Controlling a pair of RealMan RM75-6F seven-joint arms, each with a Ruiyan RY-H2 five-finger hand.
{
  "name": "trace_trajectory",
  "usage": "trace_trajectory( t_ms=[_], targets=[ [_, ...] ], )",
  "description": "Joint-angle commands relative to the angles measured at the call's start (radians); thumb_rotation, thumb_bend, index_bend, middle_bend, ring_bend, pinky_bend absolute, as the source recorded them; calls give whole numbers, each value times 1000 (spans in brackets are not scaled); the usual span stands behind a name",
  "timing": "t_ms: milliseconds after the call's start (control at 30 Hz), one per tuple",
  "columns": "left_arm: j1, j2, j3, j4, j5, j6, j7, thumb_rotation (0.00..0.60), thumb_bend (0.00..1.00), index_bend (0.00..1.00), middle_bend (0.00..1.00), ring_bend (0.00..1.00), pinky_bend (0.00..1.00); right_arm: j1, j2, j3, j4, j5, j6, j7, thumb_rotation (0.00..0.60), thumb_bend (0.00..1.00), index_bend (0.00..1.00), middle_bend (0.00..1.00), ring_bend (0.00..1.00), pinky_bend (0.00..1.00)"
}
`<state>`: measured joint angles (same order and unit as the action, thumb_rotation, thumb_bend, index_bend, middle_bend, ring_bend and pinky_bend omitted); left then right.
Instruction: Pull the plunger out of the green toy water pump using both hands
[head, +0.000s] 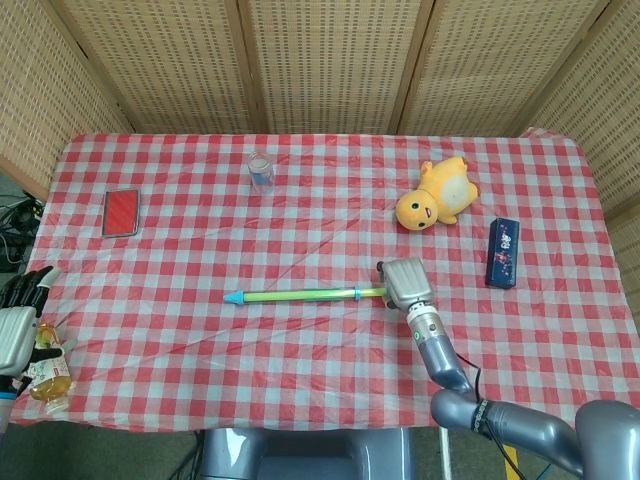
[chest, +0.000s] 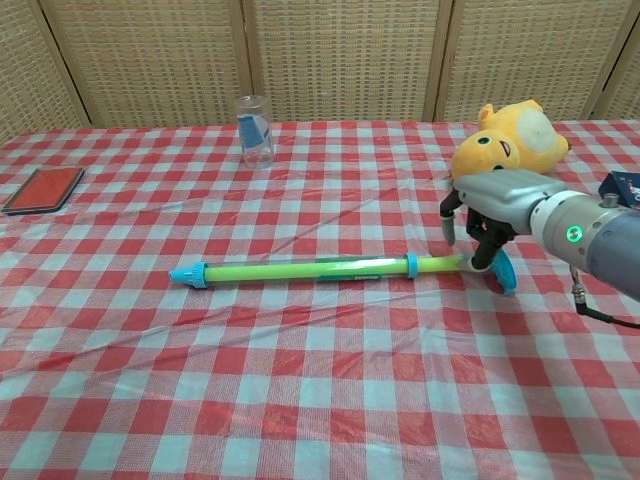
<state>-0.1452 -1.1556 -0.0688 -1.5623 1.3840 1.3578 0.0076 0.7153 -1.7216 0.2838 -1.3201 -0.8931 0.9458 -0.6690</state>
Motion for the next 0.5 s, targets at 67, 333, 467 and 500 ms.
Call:
trace_trajectory(
  t_ms=[67, 333, 467, 500],
  targets=[
    [-3, -2, 0, 3, -3, -7, -1, 600, 0, 8, 0, 0, 0, 14, -10, -15, 21, 28, -7, -12, 600, 479, 528, 1000, 995, 663],
    [-7, -5, 3, 0, -3, -11, 7, 600, 0, 17, 0, 0, 0, 26, -5, -35, 1, 54, 15, -36, 600, 494, 531, 1000, 995, 663],
    [-6, -6, 4, 0, 2, -6, 7, 600, 0, 20, 0, 0, 0, 33, -9, -44, 11, 74, 15, -46, 600, 503, 549, 1000, 995, 663],
    [-5, -6, 5, 1, 2, -5, 6, 600, 0, 21, 0, 0, 0, 33, -13, -50, 22, 85, 9, -46, 600, 505, 561, 1000, 995, 663]
  ],
)
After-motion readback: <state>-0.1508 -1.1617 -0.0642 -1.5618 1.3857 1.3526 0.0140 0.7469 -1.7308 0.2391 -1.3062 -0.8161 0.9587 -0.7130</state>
